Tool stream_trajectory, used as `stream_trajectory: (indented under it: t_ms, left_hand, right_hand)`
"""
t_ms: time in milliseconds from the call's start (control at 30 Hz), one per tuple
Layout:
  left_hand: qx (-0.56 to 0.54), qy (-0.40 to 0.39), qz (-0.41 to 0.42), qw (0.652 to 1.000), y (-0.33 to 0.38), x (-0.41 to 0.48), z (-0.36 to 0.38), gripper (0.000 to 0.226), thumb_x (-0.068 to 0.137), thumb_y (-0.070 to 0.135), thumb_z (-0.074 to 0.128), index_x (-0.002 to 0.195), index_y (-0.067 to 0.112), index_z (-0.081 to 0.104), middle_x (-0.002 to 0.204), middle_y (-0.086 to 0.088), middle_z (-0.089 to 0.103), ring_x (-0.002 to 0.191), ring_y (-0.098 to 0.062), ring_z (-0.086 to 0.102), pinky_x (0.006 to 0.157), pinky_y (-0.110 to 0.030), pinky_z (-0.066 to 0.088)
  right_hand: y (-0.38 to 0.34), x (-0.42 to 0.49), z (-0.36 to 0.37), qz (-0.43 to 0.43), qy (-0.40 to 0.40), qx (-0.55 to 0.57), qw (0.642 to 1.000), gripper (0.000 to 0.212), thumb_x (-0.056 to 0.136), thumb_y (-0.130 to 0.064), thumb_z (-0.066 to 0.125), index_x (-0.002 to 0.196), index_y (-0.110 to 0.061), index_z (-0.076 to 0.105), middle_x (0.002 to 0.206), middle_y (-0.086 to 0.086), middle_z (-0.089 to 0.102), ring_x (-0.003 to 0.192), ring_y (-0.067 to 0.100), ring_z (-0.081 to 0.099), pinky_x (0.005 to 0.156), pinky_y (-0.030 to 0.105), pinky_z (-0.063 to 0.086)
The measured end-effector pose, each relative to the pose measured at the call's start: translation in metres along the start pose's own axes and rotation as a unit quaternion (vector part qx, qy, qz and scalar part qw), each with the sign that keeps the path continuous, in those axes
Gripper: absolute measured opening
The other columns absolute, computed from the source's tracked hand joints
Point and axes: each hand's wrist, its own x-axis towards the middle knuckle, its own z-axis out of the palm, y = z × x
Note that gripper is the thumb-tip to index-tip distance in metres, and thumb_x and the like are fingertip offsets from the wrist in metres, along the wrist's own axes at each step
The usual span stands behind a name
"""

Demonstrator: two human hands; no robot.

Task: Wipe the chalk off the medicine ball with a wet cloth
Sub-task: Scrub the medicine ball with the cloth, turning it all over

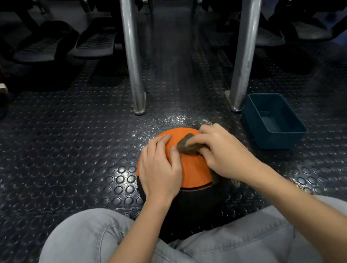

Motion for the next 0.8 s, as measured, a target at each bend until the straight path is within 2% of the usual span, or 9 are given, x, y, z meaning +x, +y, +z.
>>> stream_trajectory:
  t_ms: [100,200,267,367,433,500,600,700,800]
  left_hand:
    - [-0.004,-0.016,0.007,1.0,0.002,0.001,0.001,0.047,0.09,0.039,0.035,0.124,0.018,0.059,0.124,0.009,0.055,0.112,-0.001,0.035,0.095,-0.026,0.033]
    - [0.0,-0.019,0.013,1.0,0.006,0.0,0.004,0.047,0.09,0.037,0.036,0.125,0.018,0.059,0.125,0.01,0.055,0.114,-0.001,0.036,0.094,-0.022,0.028]
    - [0.008,-0.015,0.011,1.0,0.007,0.0,0.005,0.048,0.089,0.039,0.034,0.124,0.019,0.059,0.125,0.011,0.055,0.114,-0.002,0.037,0.094,-0.023,0.029]
    - [0.0,0.0,0.008,1.0,0.006,0.003,0.004,0.056,0.086,0.044,0.028,0.121,0.017,0.061,0.123,0.008,0.057,0.112,-0.004,0.039,0.097,-0.03,0.036]
    - [-0.007,0.006,0.009,1.0,0.003,0.004,0.003,0.058,0.084,0.043,0.026,0.12,0.016,0.062,0.122,0.006,0.059,0.112,-0.007,0.04,0.097,-0.033,0.039]
    - [-0.01,0.009,0.009,1.0,0.0,0.002,0.002,0.058,0.085,0.042,0.024,0.12,0.016,0.062,0.122,0.006,0.059,0.111,-0.006,0.04,0.097,-0.031,0.037]
    - [-0.013,0.006,0.011,1.0,0.0,0.0,0.003,0.058,0.086,0.043,0.025,0.122,0.016,0.062,0.123,0.007,0.058,0.113,-0.004,0.038,0.097,-0.024,0.031]
    - [-0.011,0.001,0.026,1.0,0.005,-0.004,0.005,0.056,0.087,0.042,0.027,0.122,0.016,0.061,0.122,0.008,0.058,0.114,-0.004,0.039,0.097,-0.023,0.029]
    - [-0.003,0.011,0.022,1.0,0.006,-0.004,0.006,0.054,0.086,0.041,0.028,0.121,0.016,0.062,0.122,0.008,0.058,0.114,-0.004,0.039,0.096,-0.023,0.028]
  right_hand:
    - [0.028,0.008,-0.001,0.057,0.019,0.016,0.998,0.035,0.09,-0.001,0.049,0.111,-0.022,0.067,0.102,0.0,0.056,0.1,0.018,0.044,0.089,0.029,0.038]
    - [0.057,0.016,-0.001,0.148,0.008,0.013,0.989,0.036,0.09,0.002,0.048,0.113,-0.019,0.067,0.112,0.005,0.059,0.116,0.026,0.048,0.096,0.039,0.041]
    - [0.062,0.014,-0.002,0.164,0.013,0.035,0.986,0.034,0.09,0.003,0.05,0.11,-0.018,0.068,0.111,0.005,0.061,0.115,0.027,0.051,0.098,0.039,0.041]
    - [0.033,0.012,-0.001,0.063,0.035,0.039,0.997,0.036,0.087,0.003,0.052,0.103,-0.023,0.071,0.1,0.0,0.061,0.1,0.023,0.05,0.09,0.037,0.041]
    - [0.004,0.006,0.006,-0.044,0.059,-0.036,0.997,0.035,0.084,-0.004,0.048,0.098,-0.025,0.071,0.092,-0.001,0.061,0.088,0.022,0.046,0.077,0.037,0.039]
    - [-0.007,0.0,0.011,-0.088,0.078,-0.083,0.99,0.035,0.083,-0.014,0.04,0.094,-0.027,0.071,0.089,-0.003,0.061,0.082,0.023,0.046,0.07,0.037,0.035]
    - [0.03,0.012,0.007,0.018,0.056,-0.068,0.996,0.038,0.09,-0.006,0.042,0.108,-0.03,0.066,0.102,-0.008,0.057,0.096,0.018,0.042,0.082,0.035,0.027]
    - [0.07,0.019,0.003,0.147,0.015,0.033,0.988,0.039,0.091,0.003,0.045,0.113,-0.022,0.066,0.111,-0.002,0.061,0.112,0.02,0.049,0.096,0.033,0.034]
    - [0.052,0.019,0.004,0.107,0.031,0.06,0.992,0.04,0.086,0.008,0.047,0.104,-0.02,0.069,0.104,0.001,0.062,0.104,0.025,0.053,0.094,0.032,0.038]
